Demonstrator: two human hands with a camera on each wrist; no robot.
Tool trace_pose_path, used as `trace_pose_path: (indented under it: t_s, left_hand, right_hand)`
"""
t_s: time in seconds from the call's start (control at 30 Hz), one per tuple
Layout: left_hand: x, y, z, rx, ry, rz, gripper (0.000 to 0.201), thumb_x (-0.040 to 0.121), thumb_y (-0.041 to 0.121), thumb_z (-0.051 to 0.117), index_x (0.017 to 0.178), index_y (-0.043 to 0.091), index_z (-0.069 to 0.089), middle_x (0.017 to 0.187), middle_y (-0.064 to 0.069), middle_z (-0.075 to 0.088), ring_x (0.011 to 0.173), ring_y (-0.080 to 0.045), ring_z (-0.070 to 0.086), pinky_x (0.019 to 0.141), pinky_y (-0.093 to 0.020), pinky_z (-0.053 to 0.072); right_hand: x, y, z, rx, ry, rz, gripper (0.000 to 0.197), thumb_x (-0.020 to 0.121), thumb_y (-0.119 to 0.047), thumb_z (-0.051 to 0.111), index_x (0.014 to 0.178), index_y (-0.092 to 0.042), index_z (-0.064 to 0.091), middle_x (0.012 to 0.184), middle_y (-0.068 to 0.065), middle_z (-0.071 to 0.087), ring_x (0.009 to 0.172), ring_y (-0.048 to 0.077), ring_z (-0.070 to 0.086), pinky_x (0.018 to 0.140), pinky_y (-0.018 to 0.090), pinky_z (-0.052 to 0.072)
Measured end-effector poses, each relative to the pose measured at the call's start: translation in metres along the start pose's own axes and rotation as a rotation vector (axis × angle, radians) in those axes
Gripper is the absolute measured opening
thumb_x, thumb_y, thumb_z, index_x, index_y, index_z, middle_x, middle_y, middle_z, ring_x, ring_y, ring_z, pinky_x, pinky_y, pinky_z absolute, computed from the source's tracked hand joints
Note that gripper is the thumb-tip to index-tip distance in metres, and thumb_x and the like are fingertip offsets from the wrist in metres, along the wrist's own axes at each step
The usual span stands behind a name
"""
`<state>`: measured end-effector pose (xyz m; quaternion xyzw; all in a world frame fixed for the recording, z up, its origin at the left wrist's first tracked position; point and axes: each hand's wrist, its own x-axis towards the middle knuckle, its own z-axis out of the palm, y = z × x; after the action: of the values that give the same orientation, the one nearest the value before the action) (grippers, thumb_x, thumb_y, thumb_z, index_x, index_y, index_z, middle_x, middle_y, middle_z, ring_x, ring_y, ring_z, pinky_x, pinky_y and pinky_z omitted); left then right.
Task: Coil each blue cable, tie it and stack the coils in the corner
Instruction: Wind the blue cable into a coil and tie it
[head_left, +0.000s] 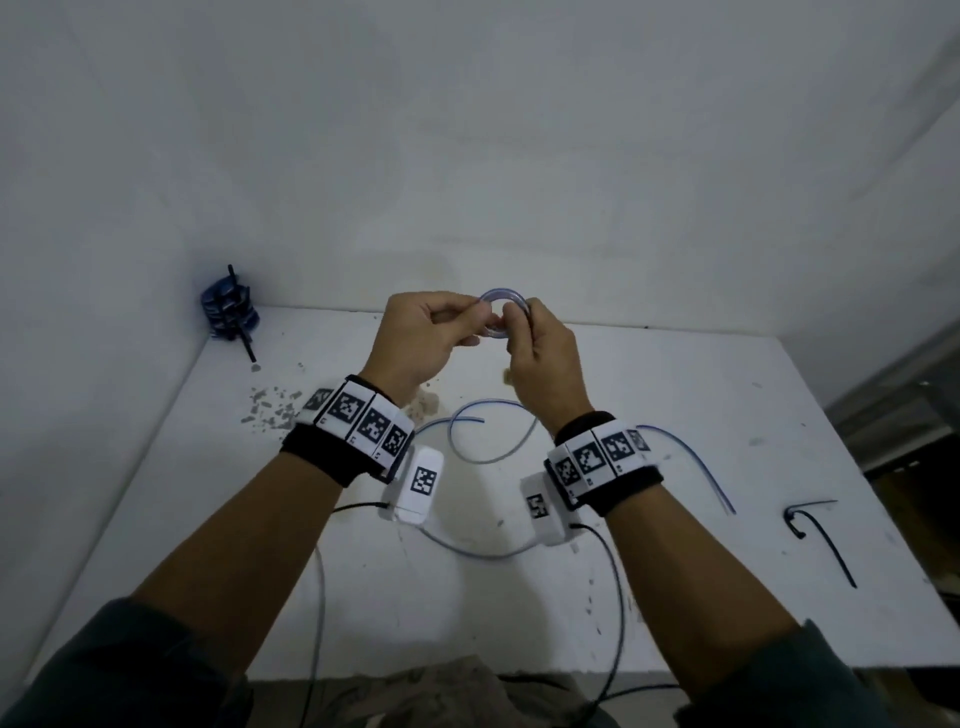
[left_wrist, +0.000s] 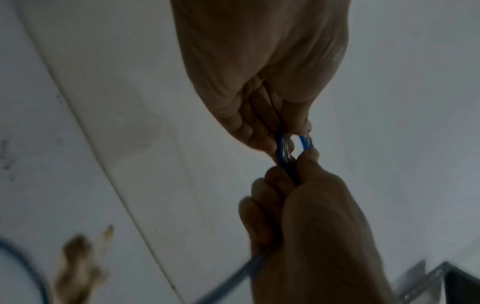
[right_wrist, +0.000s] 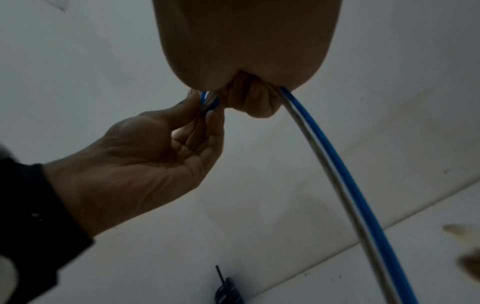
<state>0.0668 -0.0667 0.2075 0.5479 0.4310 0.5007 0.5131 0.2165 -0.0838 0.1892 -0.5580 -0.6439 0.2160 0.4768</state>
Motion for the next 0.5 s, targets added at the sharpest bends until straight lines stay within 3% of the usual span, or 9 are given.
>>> trace_pose_path:
  t_s: [0.07, 0.1, 0.17, 0.27, 0.33, 0.4, 0.43, 0.5]
  left_hand:
    - [0.003, 0.004, -0.011, 0.188, -0.086, 0.039, 0.015, 0.087, 0.012, 0.073, 0.101, 0.008, 0.076, 0.089, -0.005, 0.077, 0.08, -0.013, 0.072, 0.074, -0.025, 0.055]
    - [0.004, 0.006, -0.014, 0.255, -0.138, 0.059, 0.016, 0.087, 0.014, 0.073, 0.102, 0.009, 0.077, 0.088, -0.002, 0.077, 0.08, -0.012, 0.072, 0.074, -0.023, 0.055]
    - [0.006, 0.012, -0.018, 0.303, -0.189, 0.106, 0.014, 0.086, 0.015, 0.074, 0.099, 0.01, 0.078, 0.082, 0.002, 0.077, 0.077, -0.01, 0.072, 0.075, -0.023, 0.056]
    - [0.006, 0.014, -0.01, 0.177, -0.08, 0.162, 0.012, 0.088, 0.011, 0.072, 0.098, 0.01, 0.076, 0.074, 0.007, 0.075, 0.069, -0.006, 0.067, 0.067, -0.021, 0.052]
    - [0.005, 0.011, 0.0, -0.051, -0.017, 0.07, 0.011, 0.09, 0.009, 0.067, 0.098, 0.006, 0.075, 0.076, -0.001, 0.075, 0.073, -0.014, 0.067, 0.069, -0.025, 0.052]
    - [0.004, 0.008, 0.006, -0.252, -0.023, -0.067, 0.014, 0.092, 0.011, 0.063, 0.098, 0.004, 0.073, 0.079, -0.004, 0.074, 0.075, -0.016, 0.067, 0.071, -0.026, 0.051]
    - [0.004, 0.006, 0.004, -0.234, -0.048, -0.096, 0.015, 0.093, 0.013, 0.063, 0.1, 0.004, 0.073, 0.082, -0.004, 0.074, 0.077, -0.015, 0.067, 0.072, -0.026, 0.051]
    - [0.006, 0.007, -0.005, 0.025, -0.113, -0.05, 0.017, 0.093, 0.016, 0.065, 0.105, 0.008, 0.075, 0.089, -0.002, 0.076, 0.081, -0.012, 0.068, 0.07, -0.025, 0.052]
  right_hand:
    - [0.006, 0.003, -0.013, -0.155, -0.19, -0.043, 0.029, 0.104, -0.028, 0.044, 0.086, -0.008, 0.055, 0.067, 0.001, 0.06, 0.061, 0.019, 0.06, 0.058, 0.047, 0.051]
    - [0.009, 0.001, -0.018, -0.223, -0.285, -0.073, 0.03, 0.104, -0.029, 0.044, 0.089, -0.007, 0.057, 0.072, 0.006, 0.063, 0.064, 0.025, 0.062, 0.061, 0.049, 0.05]
    - [0.016, -0.005, -0.026, -0.26, -0.365, -0.133, 0.031, 0.104, -0.03, 0.047, 0.088, -0.008, 0.061, 0.073, 0.006, 0.063, 0.066, 0.024, 0.059, 0.064, 0.044, 0.048]
    - [0.019, -0.011, -0.026, 0.0, -0.202, -0.115, 0.03, 0.101, -0.026, 0.054, 0.081, -0.006, 0.064, 0.065, 0.002, 0.058, 0.059, 0.019, 0.05, 0.058, 0.035, 0.041]
    - [0.016, -0.016, -0.017, 0.244, -0.038, -0.037, 0.03, 0.101, -0.022, 0.055, 0.076, -0.009, 0.064, 0.057, -0.012, 0.053, 0.053, 0.009, 0.043, 0.055, 0.026, 0.035]
    - [0.012, -0.02, -0.008, 0.282, 0.057, -0.012, 0.031, 0.102, -0.021, 0.053, 0.075, -0.011, 0.064, 0.057, -0.015, 0.052, 0.056, 0.003, 0.042, 0.058, 0.021, 0.035]
    - [0.011, -0.019, -0.007, 0.25, 0.056, -0.022, 0.031, 0.102, -0.021, 0.053, 0.074, -0.012, 0.064, 0.058, -0.014, 0.051, 0.057, 0.003, 0.042, 0.058, 0.022, 0.035]
    - [0.013, -0.012, -0.014, 0.109, -0.037, -0.083, 0.032, 0.1, -0.025, 0.055, 0.07, -0.019, 0.06, 0.056, -0.013, 0.048, 0.056, 0.004, 0.041, 0.058, 0.025, 0.035]
